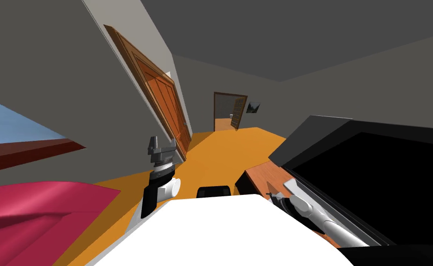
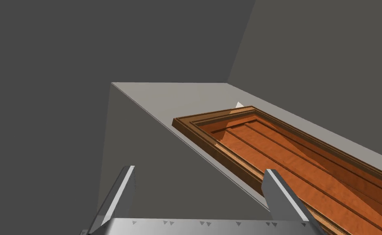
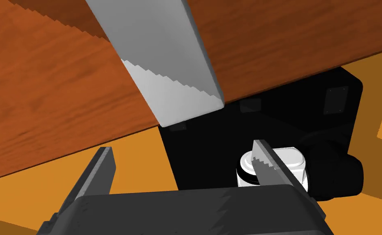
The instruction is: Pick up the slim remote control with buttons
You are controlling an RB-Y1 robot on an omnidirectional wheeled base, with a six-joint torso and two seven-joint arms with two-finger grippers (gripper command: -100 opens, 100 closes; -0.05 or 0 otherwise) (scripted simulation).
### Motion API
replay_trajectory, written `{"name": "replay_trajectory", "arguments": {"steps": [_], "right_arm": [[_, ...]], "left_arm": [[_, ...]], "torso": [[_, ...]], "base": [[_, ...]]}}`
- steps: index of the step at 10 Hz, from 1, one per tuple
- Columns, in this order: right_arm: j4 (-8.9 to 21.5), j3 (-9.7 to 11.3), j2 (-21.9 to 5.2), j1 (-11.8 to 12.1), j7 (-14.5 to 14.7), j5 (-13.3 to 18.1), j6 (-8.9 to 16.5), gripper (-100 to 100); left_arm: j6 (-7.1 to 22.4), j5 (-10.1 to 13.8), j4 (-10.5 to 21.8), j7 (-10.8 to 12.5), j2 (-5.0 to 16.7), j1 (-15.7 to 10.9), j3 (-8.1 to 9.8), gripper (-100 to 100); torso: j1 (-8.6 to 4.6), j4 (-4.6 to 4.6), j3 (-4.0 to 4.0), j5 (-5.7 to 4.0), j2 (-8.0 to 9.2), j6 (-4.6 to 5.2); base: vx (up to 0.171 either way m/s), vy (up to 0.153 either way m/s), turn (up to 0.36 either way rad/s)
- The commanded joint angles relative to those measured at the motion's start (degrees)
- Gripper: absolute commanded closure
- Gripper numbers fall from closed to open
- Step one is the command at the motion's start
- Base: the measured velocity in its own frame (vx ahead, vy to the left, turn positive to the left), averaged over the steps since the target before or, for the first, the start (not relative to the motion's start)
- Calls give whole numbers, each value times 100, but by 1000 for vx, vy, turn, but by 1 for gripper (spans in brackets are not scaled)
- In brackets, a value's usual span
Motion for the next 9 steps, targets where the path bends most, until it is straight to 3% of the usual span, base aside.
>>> {"name": "replay_trajectory", "arguments": {"steps": [1,2,5,9], "right_arm": [[235,136,-55,-127,33,184,-48,-100],[235,136,-55,-127,33,184,-48,-100],[673,343,-58,-367,178,390,-182,-100],[968,503,22,-539,254,492,-288,-100]], "left_arm": [[0,0,0,0,0,0,0,0],[0,0,0,0,0,0,0,0],[0,0,0,0,0,0,0,0],[0,0,0,0,0,1,1,0]], "torso": [[0,0,0,0,0,0],[-7,0,-2,-1,-3,0],[-7,0,0,-2,-1,1],[-7,-1,-2,-2,-4,4]], "base": [[-22,-89,253],[-22,-68,100],[-42,-85,187],[-27,-82,108]]}}
